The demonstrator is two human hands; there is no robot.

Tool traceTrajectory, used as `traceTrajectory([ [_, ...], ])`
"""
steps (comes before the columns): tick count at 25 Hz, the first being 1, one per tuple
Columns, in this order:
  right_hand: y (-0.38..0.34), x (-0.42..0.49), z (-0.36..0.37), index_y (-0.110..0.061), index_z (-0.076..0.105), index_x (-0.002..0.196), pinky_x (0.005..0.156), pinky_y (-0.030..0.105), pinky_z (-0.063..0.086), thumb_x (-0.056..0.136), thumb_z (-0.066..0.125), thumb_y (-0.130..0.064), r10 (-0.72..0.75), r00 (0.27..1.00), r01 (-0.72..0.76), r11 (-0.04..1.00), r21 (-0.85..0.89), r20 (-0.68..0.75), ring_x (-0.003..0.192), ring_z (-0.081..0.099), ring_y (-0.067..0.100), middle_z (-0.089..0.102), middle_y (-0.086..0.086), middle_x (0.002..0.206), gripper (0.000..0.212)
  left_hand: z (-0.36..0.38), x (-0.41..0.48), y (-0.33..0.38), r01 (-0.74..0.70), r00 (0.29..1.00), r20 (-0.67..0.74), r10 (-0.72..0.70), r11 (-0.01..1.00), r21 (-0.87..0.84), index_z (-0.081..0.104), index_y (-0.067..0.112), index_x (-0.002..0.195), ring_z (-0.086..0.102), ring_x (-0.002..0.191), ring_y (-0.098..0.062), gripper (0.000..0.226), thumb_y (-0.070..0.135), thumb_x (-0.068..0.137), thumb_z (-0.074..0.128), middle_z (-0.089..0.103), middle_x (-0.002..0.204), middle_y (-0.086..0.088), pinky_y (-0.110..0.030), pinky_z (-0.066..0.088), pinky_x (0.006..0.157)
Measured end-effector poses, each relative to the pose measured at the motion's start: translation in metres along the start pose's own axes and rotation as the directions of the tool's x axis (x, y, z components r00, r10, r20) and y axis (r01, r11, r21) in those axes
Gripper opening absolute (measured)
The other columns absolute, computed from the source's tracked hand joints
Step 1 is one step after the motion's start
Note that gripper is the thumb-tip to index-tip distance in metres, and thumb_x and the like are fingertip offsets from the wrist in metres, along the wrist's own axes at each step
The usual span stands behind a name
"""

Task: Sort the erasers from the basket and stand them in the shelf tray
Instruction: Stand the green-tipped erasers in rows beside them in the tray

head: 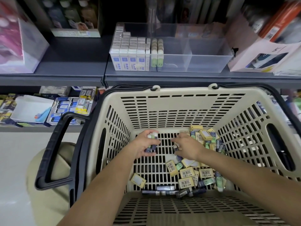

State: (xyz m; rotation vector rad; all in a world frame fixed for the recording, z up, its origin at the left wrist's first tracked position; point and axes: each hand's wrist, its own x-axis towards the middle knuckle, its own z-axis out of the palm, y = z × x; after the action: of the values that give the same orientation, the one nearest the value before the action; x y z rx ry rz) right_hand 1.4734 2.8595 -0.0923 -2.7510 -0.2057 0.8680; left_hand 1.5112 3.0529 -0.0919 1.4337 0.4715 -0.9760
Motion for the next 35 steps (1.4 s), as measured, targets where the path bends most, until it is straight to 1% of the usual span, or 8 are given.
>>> traceTrajectory([
  [4, -0.01, -0.001, 0.004, -0.019, 0.053, 0.117, 0.094, 0.034, 0.042, 0.082, 0.066, -0.032, -0.022, 1.0, 0.021, 0.997, -0.074, -0.01, 0.108, 0.046, 0.022, 0.045, 0.004, 0.111, 0.04, 0.003, -0.005, -0.002, 0.053, 0.998, 0.034, -0.051, 0.998, -0.034, 0.055, 0.017, 0.109, 0.058, 0.092, -0.022, 0.045, -0.01, 0.075, 0.067, 0.052, 0.116, -0.015, -0.034, 0.058, 0.065],
  [7, -0.016, -0.006, -0.004, -0.022, 0.053, 0.096, 0.077, 0.031, 0.048, 0.082, 0.065, -0.019, -0.009, 0.997, 0.024, 0.978, 0.207, -0.076, 0.088, 0.058, 0.02, 0.057, -0.001, 0.089, 0.019, 0.006, -0.006, -0.004, 0.069, 0.994, 0.083, -0.068, 0.998, 0.0, 0.053, 0.01, 0.111, 0.059, 0.092, -0.022, 0.043, -0.01, 0.075, 0.068, 0.055, 0.111, -0.015, -0.037, 0.058, 0.072],
  [10, -0.025, -0.012, -0.017, -0.017, 0.06, 0.09, 0.069, 0.028, 0.049, 0.081, 0.069, -0.012, 0.059, 0.993, 0.02, 0.781, 0.624, -0.105, 0.069, 0.057, 0.016, 0.058, -0.001, 0.078, 0.014, 0.009, -0.007, -0.005, 0.088, 0.983, 0.161, -0.086, 0.996, -0.01, 0.053, 0.012, 0.108, 0.065, 0.087, -0.022, 0.04, -0.006, 0.077, 0.069, 0.062, 0.103, -0.012, -0.039, 0.057, 0.074],
  [16, -0.022, -0.025, -0.027, -0.008, 0.057, 0.088, 0.065, 0.021, 0.057, 0.083, 0.065, -0.002, 0.104, 0.995, -0.054, 0.457, 0.888, 0.007, 0.062, 0.067, 0.01, 0.064, 0.007, 0.073, 0.011, 0.012, -0.011, -0.001, 0.147, 0.947, 0.289, -0.143, 0.989, 0.01, 0.056, 0.01, 0.11, 0.071, 0.08, -0.026, 0.043, 0.003, 0.073, 0.075, 0.065, 0.098, -0.013, -0.044, 0.058, 0.066],
  [18, -0.013, -0.03, -0.024, -0.01, 0.061, 0.088, 0.066, 0.019, 0.055, 0.085, 0.065, -0.008, 0.066, 0.998, -0.037, 0.707, 0.707, -0.014, 0.069, 0.065, 0.009, 0.065, 0.003, 0.079, 0.005, 0.014, -0.012, -0.001, 0.141, 0.954, 0.26, -0.15, 0.989, 0.054, 0.055, 0.011, 0.111, 0.071, 0.079, -0.025, 0.042, 0.001, 0.075, 0.073, 0.063, 0.099, -0.014, -0.042, 0.058, 0.066],
  [20, -0.004, -0.037, -0.014, -0.014, 0.066, 0.097, 0.082, 0.023, 0.05, 0.086, 0.064, -0.019, -0.092, 0.996, 0.087, 0.97, 0.227, 0.013, 0.089, 0.06, 0.011, 0.063, -0.003, 0.098, 0.012, 0.012, -0.012, -0.001, 0.122, 0.969, 0.205, -0.136, 0.989, 0.082, 0.055, 0.012, 0.109, 0.068, 0.083, -0.026, 0.038, 0.0, 0.076, 0.072, 0.061, 0.101, -0.014, -0.04, 0.059, 0.066],
  [24, 0.001, -0.04, 0.015, -0.023, 0.057, 0.125, 0.095, 0.029, 0.035, 0.085, 0.063, -0.025, -0.218, 0.968, 0.243, 0.94, -0.24, 0.126, 0.11, 0.046, 0.018, 0.048, -0.002, 0.114, 0.041, 0.01, -0.015, -0.002, 0.105, 0.98, 0.161, -0.116, 0.992, 0.075, 0.056, 0.014, 0.101, 0.064, 0.086, -0.026, 0.03, 0.0, 0.078, 0.07, 0.06, 0.1, -0.014, -0.038, 0.059, 0.064],
  [35, 0.0, -0.037, 0.017, -0.02, 0.058, 0.109, 0.099, 0.033, 0.035, 0.087, 0.055, -0.021, -0.232, 0.968, 0.249, 0.914, -0.321, 0.091, 0.108, 0.049, 0.02, 0.06, 0.0, 0.11, 0.023, 0.012, -0.024, 0.005, 0.084, 0.987, 0.135, -0.09, 0.995, 0.055, 0.038, 0.013, 0.136, 0.067, 0.083, -0.023, 0.066, 0.0, 0.079, 0.068, 0.064, 0.113, -0.018, -0.03, 0.058, 0.059],
])
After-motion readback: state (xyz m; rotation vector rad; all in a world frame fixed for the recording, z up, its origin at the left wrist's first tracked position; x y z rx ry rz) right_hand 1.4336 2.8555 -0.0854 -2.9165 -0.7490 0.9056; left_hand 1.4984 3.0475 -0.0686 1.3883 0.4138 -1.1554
